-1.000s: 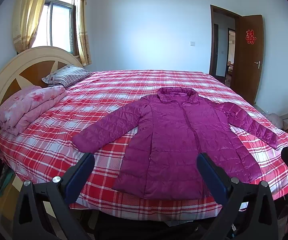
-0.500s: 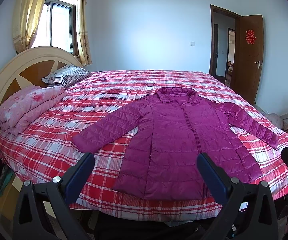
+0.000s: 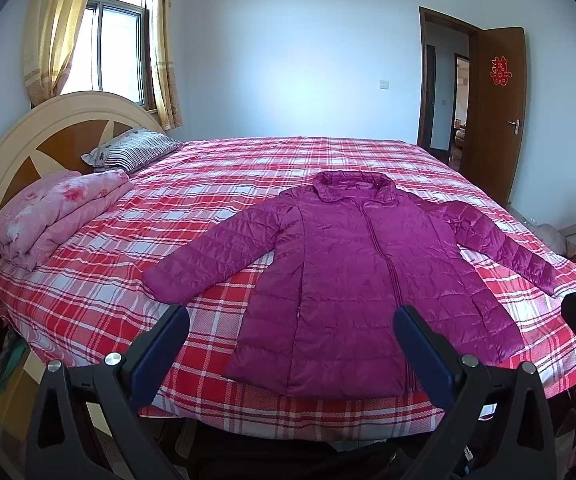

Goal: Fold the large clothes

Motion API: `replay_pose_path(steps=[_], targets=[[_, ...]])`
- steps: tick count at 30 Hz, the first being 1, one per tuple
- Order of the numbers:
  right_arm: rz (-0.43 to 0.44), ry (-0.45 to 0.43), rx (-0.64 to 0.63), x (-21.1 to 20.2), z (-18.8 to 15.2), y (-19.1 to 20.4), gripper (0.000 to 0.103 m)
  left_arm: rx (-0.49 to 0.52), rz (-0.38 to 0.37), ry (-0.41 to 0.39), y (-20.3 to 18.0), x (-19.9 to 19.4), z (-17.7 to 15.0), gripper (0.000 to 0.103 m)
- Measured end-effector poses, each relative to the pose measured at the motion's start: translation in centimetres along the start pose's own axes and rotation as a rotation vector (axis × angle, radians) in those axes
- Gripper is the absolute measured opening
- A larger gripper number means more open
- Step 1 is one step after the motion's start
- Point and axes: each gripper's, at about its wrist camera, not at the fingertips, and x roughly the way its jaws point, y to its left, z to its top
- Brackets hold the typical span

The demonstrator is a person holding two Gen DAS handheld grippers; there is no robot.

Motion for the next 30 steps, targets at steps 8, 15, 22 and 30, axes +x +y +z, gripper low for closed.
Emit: replay_pose_path(steps=[8,15,22,30], targets=[[0.004,0.005,-0.003,0.12,-0.25,0.26,0.103,0.003,-0.002,0.004,-0.11,0.13,-0.24,0.102],[0.009,0.008,-0.002,0.25,-0.45,0.39,0.103,0.004,-0.003,0.005,-0.12,0.17,-0.23,0.102],[0.010,0.008,-0.001,0.28,-0.43,0.35,0.103,0.005,-0.004,0.009,-0.15,0.27,-0.32,0.102],[0.019,0.016,0.001,0.48,-0.61,0.31,0.103,0.013,-0.012,0.016,-0.35,0.63,-0.42,0.102]])
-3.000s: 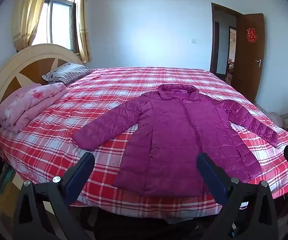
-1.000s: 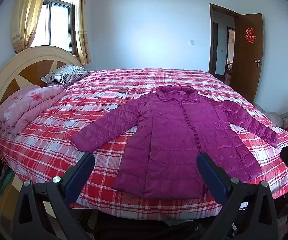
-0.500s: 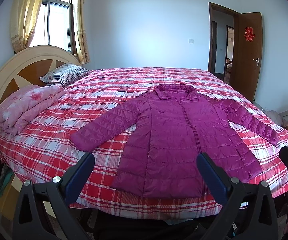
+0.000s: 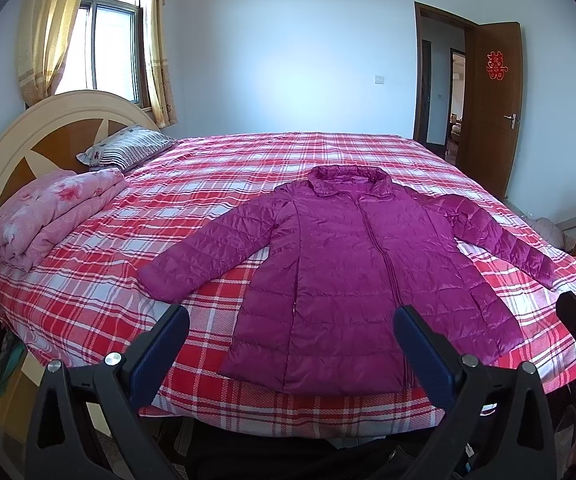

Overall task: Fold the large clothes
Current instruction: 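Grasp the jacket sleeve cuff with the right gripper and lift it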

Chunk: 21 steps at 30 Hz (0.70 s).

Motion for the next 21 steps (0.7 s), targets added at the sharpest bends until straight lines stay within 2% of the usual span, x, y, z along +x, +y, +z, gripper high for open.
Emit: replay_pose_path(steps=[6,9,11,15,18,21], targets=[[0.019,0.007,0.006,0.4,-0.2,-0.2,0.103,0.015,-0.004,0.006,0.0,0.7,0.0,0.102],[0.061,0.047,0.040,2.1,-0.3,-2.0,0.103,0.075,-0.002,0.012,-0.5,2.7,0.0,0.102],[0.060,0.075,0.077,3.4,-0.6,-3.9,0.103,0.104,0.011,0.012,-0.6,4.6,0.0,0.102],[-0.067,0.143,0.165,7.8,-1.5,-10.3,0.103,0.128,0.007,0.032,-0.4,9.0,0.6,0.102],[-0.125,0.199,0.228,10.8,-2.4,-14.8,0.103,0.125,-0.003,0.057,-0.2,12.7,1.2,0.102],[-0.180,0.276,0.328,14.1,-3.5,-20.0,0.103,0.142,0.021,0.053,-0.5,15.7,1.6,0.102]])
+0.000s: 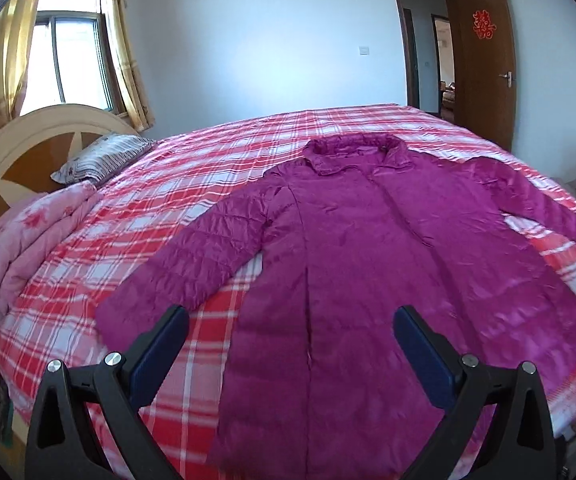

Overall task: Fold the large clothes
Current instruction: 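Grasp the jacket sleeve cuff with the right gripper and lift it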

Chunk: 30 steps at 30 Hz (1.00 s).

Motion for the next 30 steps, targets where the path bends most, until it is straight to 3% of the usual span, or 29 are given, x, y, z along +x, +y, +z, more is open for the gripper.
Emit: replay_pose_path(steps=[4,7,14,16,17,19,25,30], targets=[[-0.112,0.041,0.076,4.2,2.3,-4.9,0.102,0.009,0.023,0.020,-0.5,3.7,0.7,0.102],[-0.185,0.076,0.106,6.8,4.1,-7.1,0.091,0.002,0.041,0.046,-0.6,6.6,1.3,0.102],[-0.277,0.185,0.055,12.3,6.2,-8.7,0.087,-0.039,0.016,0.098,-1.1,9.1,1.1,0.102],[-0.247,0.193,0.037,12.9,6.4,-8.4,0.058,-0.026,0.016,0.096,-1.5,9.1,1.0,0.102],[-0.231,0.204,0.027,13.1,6.4,-8.2,0.053,-0.023,0.018,0.096,-1.6,9.1,1.0,0.102],[-0.194,0.184,0.005,12.8,6.7,-7.8,0.028,-0.033,0.019,0.096,-1.3,9.0,1.1,0.102],[-0.196,0.066,-0.049,8.6,10.3,-6.7,0.020,-0.081,0.026,0.074,0.3,7.9,1.5,0.102],[-0.216,-0.111,-0.222,3.6,15.1,-2.2,0.020,-0.123,0.010,0.066,1.2,7.2,1.5,0.102]])
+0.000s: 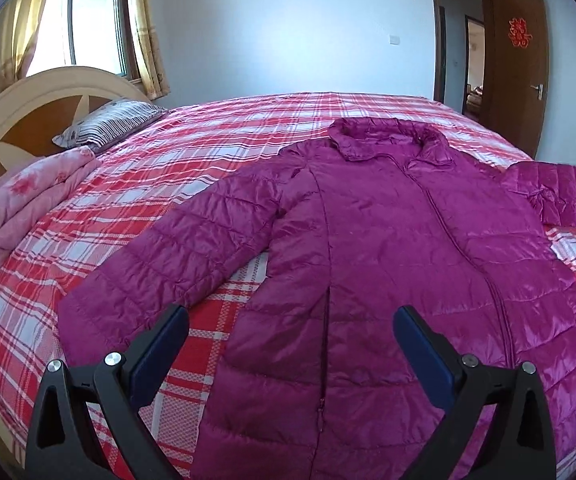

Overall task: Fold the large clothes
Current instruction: 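Grasp the jacket sleeve cuff with the right gripper and lift it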

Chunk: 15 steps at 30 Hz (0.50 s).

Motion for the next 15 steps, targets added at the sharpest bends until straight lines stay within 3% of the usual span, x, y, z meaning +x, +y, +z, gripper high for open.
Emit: replay_pose_path(steps=[6,11,15], targets=[[0.029,-0.206,-0.232,-5.5,5.5,7.5,0.019,0.009,-0.008,0.017,-0.1,0.3,-0.7,0.102],[0.124,-0.276,-0.377,-7.8,6.7,14.7,0.019,-0.007,-0.003,0.034,0.6,0.9,-1.2,0.102],[0.206,-0.297,-0.478,-8.2,5.5,20.4,0.019,-0.021,0.008,0.040,1.5,1.3,-1.4,0.102]])
